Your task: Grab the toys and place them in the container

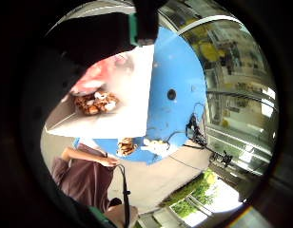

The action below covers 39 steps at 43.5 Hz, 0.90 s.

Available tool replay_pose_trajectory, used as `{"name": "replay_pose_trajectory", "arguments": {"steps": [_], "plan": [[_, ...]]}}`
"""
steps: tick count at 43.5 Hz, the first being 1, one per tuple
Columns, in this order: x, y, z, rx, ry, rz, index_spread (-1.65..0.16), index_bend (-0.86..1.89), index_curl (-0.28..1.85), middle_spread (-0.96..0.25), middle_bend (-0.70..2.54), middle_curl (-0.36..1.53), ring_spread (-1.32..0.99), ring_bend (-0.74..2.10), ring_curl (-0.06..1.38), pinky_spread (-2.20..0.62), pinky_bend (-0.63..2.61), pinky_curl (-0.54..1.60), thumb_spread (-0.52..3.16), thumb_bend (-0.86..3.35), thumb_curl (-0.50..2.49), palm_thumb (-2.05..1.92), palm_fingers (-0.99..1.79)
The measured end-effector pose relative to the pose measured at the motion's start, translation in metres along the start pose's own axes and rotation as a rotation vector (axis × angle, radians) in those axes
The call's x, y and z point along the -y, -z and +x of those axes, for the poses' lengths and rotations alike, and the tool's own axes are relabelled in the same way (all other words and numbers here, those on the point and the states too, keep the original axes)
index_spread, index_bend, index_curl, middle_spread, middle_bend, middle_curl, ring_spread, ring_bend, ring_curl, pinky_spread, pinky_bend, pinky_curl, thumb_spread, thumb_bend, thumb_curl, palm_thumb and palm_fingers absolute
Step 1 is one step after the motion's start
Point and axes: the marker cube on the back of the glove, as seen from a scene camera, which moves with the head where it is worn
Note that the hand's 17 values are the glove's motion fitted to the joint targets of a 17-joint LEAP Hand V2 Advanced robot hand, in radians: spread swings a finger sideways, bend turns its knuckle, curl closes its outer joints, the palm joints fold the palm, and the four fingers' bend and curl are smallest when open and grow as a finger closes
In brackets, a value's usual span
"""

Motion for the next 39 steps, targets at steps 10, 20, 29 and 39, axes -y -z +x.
{"name": "replay_pose_trajectory", "arguments": {"steps": [10,20,29,39], "plan": [[-0.09,0.023,0.112,-0.129,-0.124,0.015,-0.23,0.06,0.4,-0.01,0.15,0.39,-0.04,0.4,0.38,0.02,1.14,0.44,1.08,-0.04,0.59,-0.02,-0.4],[-0.202,0.0,0.219,-0.04,-0.293,-0.027,-0.22,0.05,0.3,0.0,0.13,0.35,-0.01,0.35,0.36,0.04,0.99,0.37,1.17,-0.04,0.48,-0.03,-0.29],[-0.282,-0.082,0.32,-0.063,-0.53,-0.056,-0.21,0.06,0.24,0.0,0.14,0.32,0.0,0.32,0.35,0.04,0.92,0.35,1.19,-0.03,0.42,-0.03,-0.27],[-0.289,-0.235,0.355,0.146,-0.4,-0.237,-0.21,0.06,0.2,-0.01,0.14,0.3,-0.01,0.26,0.34,0.02,0.83,0.33,1.22,-0.01,0.39,0.02,-0.3]]}}
